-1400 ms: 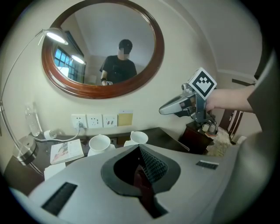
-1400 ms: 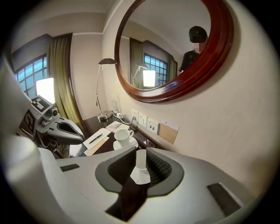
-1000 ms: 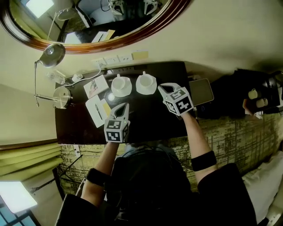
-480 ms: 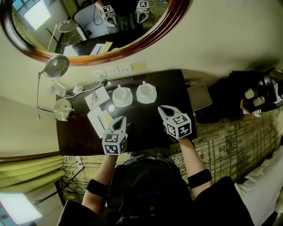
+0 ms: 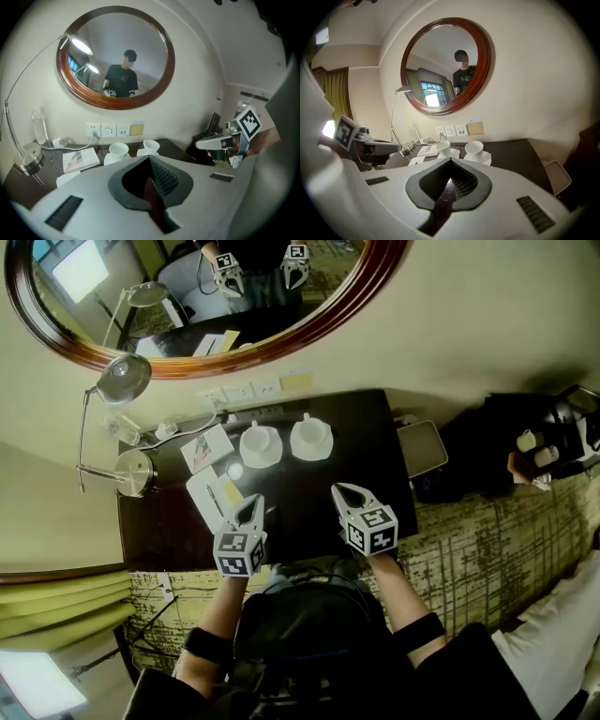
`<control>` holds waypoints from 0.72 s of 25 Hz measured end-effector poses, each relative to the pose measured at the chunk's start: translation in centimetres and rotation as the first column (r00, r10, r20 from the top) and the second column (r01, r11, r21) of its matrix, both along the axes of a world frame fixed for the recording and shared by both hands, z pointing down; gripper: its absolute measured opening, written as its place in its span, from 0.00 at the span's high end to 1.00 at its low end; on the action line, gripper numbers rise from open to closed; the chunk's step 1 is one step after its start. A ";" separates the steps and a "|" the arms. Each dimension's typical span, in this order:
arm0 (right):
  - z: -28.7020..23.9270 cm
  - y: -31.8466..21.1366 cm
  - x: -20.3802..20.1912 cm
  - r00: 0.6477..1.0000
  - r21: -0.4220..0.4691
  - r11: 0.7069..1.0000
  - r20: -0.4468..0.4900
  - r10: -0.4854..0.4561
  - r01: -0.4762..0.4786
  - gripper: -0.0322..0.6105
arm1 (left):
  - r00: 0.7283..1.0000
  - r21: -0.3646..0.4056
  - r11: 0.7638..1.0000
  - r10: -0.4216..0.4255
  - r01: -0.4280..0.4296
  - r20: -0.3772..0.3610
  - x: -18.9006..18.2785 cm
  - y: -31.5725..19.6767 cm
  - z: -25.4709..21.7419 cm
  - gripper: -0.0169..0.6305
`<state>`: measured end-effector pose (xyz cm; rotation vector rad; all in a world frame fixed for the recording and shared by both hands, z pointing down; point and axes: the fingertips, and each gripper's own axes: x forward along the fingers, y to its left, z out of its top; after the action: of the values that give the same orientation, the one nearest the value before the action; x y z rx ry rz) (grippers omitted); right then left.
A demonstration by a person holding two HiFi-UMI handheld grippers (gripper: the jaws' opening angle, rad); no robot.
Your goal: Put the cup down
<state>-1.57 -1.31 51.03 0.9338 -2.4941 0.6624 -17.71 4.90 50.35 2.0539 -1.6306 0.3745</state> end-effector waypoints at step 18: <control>0.8 0.6 0.7 0.999 -0.032 0.999 0.008 -0.038 0.038 0.95 | 0.998 -0.024 0.998 -0.066 0.066 -0.007 0.2 -0.8 2.1 0.76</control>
<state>-0.83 -0.68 51.85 0.8722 -2.4937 0.6928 -17.47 4.06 52.44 1.9761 -1.6766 0.3604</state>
